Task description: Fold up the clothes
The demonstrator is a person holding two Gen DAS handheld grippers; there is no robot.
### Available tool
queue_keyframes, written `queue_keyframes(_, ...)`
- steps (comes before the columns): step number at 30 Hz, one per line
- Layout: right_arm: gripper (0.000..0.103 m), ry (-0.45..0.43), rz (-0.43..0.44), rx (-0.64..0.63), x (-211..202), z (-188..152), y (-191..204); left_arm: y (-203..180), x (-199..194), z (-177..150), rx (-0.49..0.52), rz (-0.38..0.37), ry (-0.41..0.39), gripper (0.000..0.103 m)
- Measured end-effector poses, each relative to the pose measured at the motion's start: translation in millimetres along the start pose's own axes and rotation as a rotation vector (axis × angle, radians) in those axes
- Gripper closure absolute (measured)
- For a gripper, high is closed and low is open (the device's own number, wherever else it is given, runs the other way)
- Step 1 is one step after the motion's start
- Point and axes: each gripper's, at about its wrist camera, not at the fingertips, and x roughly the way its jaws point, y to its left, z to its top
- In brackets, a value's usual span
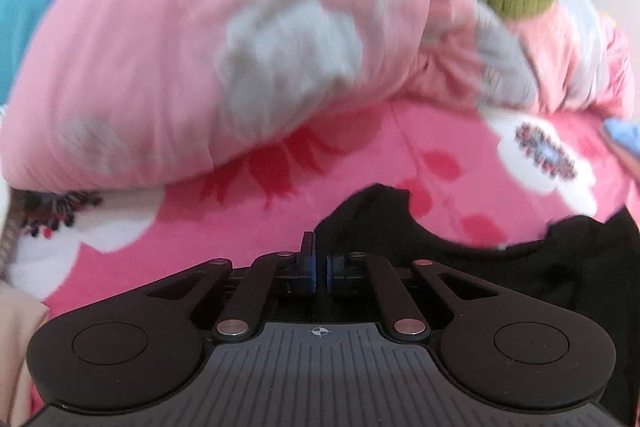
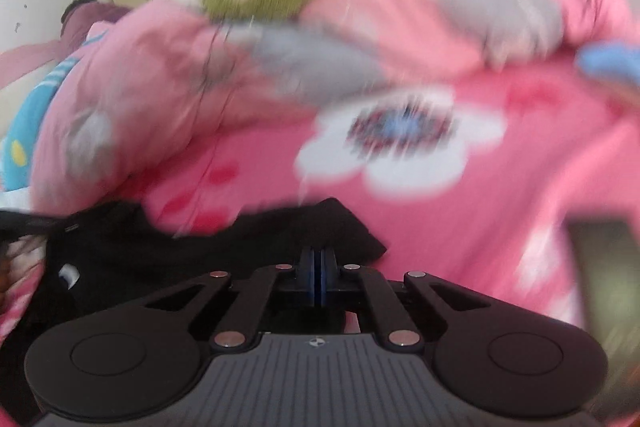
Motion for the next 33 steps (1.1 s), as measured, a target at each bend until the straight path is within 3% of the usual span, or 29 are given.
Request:
queue_keyframes(5,0.101,-0.116,-0.12,-0.138,15,61,-10,-8,-21,21,-0.019,0.007,-0.125,0.101)
queue_keyframes(9,0.101,-0.167,-0.181,-0.224,45,105,-10,-8,-10,42,-0.047,0.034,-0.188,0.101)
queue_keyframes(14,0.101,-0.195,-0.229,-0.285,95,130,3,-6,29,44,-0.028,0.111,-0.192,0.101)
queue_keyframes(17,0.1,-0.155,-0.256,-0.314,133,128,13,-3,49,38,-0.025,0.122,-0.148,0.099)
queue_keyframes(20,0.098,-0.03,-0.258,-0.299,169,116,13,3,64,31,-0.045,0.104,-0.064,0.087)
queue_keyframes(22,0.089,0.054,-0.26,-0.261,183,106,10,9,62,28,-0.068,0.097,-0.009,0.07)
queue_keyframes(24,0.063,0.086,-0.251,-0.206,175,102,4,13,53,24,-0.08,0.096,0.004,0.048)
queue_keyframes(29,0.046,0.065,-0.183,0.004,103,85,-11,19,0,11,-0.066,0.059,-0.075,0.021)
queue_keyframes(33,0.045,0.072,-0.08,0.058,49,55,-2,12,-42,-6,-0.022,0.043,-0.079,0.007)
